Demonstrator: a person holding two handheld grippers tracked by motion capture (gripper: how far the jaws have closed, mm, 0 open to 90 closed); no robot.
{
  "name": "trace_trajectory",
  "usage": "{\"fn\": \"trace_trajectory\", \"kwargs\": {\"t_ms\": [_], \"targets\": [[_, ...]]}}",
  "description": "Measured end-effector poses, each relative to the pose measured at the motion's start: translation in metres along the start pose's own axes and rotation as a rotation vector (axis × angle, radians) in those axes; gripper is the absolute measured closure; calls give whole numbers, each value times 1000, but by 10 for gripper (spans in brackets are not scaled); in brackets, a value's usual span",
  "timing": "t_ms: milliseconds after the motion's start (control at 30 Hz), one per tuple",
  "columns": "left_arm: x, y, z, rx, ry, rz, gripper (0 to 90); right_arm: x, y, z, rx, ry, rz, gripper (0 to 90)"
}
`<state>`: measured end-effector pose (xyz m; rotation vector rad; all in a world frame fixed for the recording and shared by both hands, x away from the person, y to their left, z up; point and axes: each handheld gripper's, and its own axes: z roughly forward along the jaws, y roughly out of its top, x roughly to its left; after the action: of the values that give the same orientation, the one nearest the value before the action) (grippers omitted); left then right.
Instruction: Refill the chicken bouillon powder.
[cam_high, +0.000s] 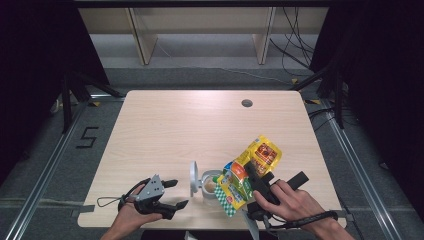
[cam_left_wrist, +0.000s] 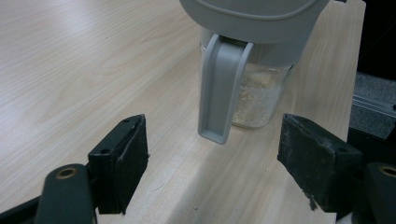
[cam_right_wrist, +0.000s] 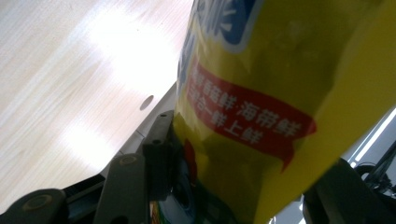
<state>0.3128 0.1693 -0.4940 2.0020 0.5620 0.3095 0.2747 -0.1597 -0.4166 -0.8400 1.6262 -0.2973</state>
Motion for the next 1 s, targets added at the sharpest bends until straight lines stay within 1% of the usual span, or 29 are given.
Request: {"fn": "trace_trajectory", "kwargs": {"t_ms": [33,67,100,133,167,200,233,267,467,567,600,800,833,1000], "targets": [[0,0,0,-1,1,-3,237,3,0,0,9,8,33,516],[0,0,0,-1,1,-3,237,3,0,0,9,8,33,516],[0,0,0,-2,1,-5,238,4,0,0,9,18,42,516],[0,0,0,3,-3,4,237,4,-1,0,12,5,38,516],[0,0,0,2,-3,1,237,4,-1,0,10,3,44,516],[0,0,0,0,0,2,237,3,-1,0,6,15,43,516],[0,0,0,5,0,0,237,3,-1,0,7,15,40,516],[0,0,0,-2,2,1,237,2,-1,-1,11,18,37,516],[0,0,0,-2,1,6,237,2,-2,-1,7,13,33,517],[0,0,0,-2,2,5,237,2,-2,0,6,14,30,517],[0,0,0,-7,-1,-2,237,3,-2,0,6,14,31,517],[0,0,0,-1,1,7,237,3,-2,0,4,13,32,517],[0,0,0,-8,-1,-1,237,3,-2,-1,2,9,35,517],[0,0,0,-7,-1,-1,237,3,-2,-1,2,9,36,517]]}}
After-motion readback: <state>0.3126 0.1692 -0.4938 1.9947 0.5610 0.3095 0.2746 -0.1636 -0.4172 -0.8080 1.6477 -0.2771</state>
